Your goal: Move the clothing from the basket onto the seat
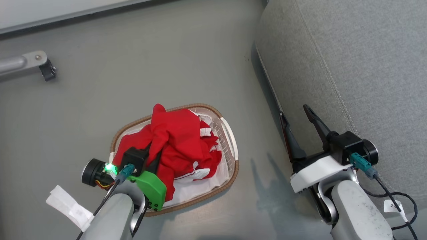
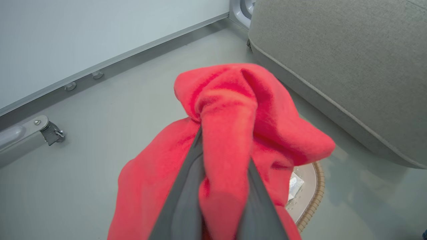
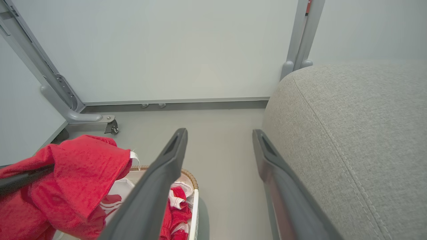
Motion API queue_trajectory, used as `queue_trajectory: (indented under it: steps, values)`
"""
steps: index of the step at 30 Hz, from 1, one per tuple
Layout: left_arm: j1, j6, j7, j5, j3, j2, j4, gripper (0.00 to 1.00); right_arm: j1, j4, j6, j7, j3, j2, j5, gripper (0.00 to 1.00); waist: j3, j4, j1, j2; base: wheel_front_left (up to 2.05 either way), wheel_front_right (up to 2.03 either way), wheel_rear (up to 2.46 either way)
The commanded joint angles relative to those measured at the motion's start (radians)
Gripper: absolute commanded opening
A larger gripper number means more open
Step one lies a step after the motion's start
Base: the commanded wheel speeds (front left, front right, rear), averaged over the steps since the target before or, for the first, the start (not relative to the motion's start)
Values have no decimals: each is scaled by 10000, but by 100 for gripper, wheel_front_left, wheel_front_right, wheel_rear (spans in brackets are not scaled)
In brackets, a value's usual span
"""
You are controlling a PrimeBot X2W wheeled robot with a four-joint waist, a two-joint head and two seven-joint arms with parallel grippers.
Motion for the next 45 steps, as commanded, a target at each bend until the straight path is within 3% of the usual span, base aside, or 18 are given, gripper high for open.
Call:
queue_trajectory:
  steps: [1,16,32,36,45]
  values:
    - [281,55,-38,-40,153,-62,-150,0,250,87,-7,-22,-21,-44,-102,100,-1143,644,1,0,0,0,0]
    - [1573,-114,-37,-410,1619,-873,-1464,0,1614,538,-7,-22,132,-41,-209,100,-3301,975,1,0,0,0,0]
    - [1020,-213,-38,-1402,952,-1141,-2999,0,2185,589,-7,-22,509,-38,-353,100,-3808,1069,1,0,0,0,0]
    - [929,-216,-38,-1603,624,-1145,-3145,0,1879,450,-7,-22,1045,-33,-412,100,-3742,1201,1,0,0,0,0]
    - [790,-217,-38,-2114,-229,-1144,-3047,0,188,629,-7,-22,3312,-41,-307,100,-3524,1721,1,0,0,0,0]
